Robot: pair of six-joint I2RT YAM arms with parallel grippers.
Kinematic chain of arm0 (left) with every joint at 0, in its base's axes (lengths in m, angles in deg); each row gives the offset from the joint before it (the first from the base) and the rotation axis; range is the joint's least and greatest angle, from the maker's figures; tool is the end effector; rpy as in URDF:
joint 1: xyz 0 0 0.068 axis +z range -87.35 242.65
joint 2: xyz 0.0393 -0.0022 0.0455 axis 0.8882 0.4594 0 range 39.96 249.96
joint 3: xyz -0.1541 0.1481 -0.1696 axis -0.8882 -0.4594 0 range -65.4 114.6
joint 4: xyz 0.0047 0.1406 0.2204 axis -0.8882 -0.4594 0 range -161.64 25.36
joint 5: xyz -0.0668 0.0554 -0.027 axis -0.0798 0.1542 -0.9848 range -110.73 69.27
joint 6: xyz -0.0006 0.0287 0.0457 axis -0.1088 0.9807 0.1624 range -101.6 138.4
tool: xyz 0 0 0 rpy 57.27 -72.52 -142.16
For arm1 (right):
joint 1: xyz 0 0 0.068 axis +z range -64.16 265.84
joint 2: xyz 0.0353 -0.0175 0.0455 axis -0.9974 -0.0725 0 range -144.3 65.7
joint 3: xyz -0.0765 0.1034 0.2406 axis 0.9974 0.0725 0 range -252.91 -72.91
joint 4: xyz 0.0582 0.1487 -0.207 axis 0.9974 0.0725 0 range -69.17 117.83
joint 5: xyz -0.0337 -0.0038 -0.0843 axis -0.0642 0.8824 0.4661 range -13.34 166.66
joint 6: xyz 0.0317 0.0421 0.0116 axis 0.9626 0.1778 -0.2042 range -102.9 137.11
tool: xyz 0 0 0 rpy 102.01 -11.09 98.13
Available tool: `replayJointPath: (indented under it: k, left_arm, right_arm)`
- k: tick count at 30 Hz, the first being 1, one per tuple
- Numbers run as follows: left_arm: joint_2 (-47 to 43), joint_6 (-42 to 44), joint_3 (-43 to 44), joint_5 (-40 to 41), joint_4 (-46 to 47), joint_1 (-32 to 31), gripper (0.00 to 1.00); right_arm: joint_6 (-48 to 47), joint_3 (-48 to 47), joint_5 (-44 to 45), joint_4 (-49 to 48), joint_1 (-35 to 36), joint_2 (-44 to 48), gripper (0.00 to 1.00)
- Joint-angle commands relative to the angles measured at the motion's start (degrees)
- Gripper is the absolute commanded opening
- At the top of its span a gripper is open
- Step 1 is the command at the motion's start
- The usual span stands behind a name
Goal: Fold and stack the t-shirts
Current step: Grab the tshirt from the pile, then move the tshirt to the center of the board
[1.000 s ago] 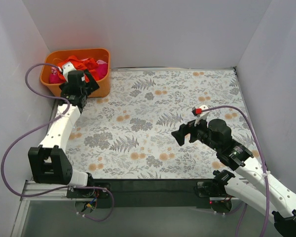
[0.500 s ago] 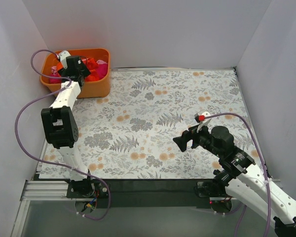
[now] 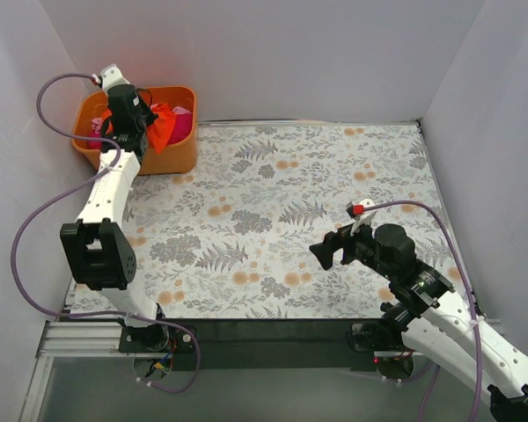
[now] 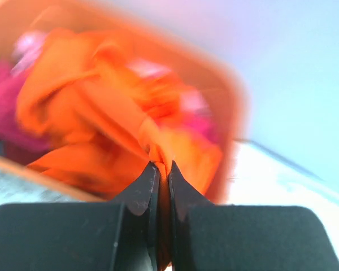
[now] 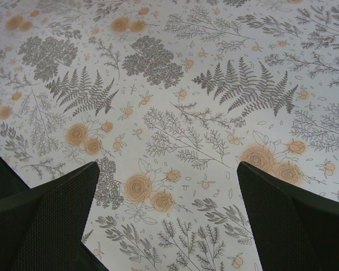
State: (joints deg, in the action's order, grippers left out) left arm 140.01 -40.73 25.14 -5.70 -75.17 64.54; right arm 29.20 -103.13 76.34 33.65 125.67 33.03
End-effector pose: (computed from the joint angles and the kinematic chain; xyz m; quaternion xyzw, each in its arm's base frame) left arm 0.4189 0.0230 0.3549 -0.4770 0.6618 -0.1782 0.5502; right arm 0.1156 0.0968 0.2766 -0.1921 0.7712 0.2676 0.5447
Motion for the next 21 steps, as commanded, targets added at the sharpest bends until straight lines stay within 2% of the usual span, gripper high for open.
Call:
replayJointPath:
  k: [1, 3, 4, 5, 7, 13, 16, 21]
  left_arm:
    - [-10.5, 1.6, 4.8, -8.2, 3.4, -7.0, 0.0]
    - [-12.7, 1.7, 6.9, -13.3, 3.2, -11.0, 0.0]
    - [-13.3, 1.7, 7.5, -14.6, 3.2, -15.3, 0.0]
    - [-13.8, 1.0, 8.5, -19.1, 3.3, -17.3, 0.0]
    - [-14.4, -2.6, 9.6, -24.2, 3.9, -22.4, 0.0]
    - [-10.2, -4.3, 19.1, -37.5, 3.8, -37.1, 0.0]
    - [-7.9, -6.5, 24.1, -42.5, 3.9, -40.6, 0.0]
    - [-7.6, -9.8, 27.1, -47.5, 4.2, -42.1, 0.0]
  right_arm:
    - [0.8, -2.2, 4.4, -0.3, 0.1, 2.1, 0.98]
    - [0.8, -2.9, 6.0, 0.5, 0.0, 3.5, 0.98]
    - [0.6, -3.2, 7.4, 0.8, 0.1, 3.9, 0.98]
    - [0.1, -3.8, 8.1, 1.1, 0.1, 4.4, 0.98]
    - [-0.4, -4.8, 10.1, 2.2, 0.1, 5.3, 0.98]
    - [-1.9, -7.7, 15.8, 4.8, 0.1, 8.2, 0.98]
    - [-2.5, -8.4, 19.5, 5.2, 0.1, 10.7, 0.98]
    - [-4.6, -8.8, 22.5, 5.6, 0.1, 13.5, 0.98]
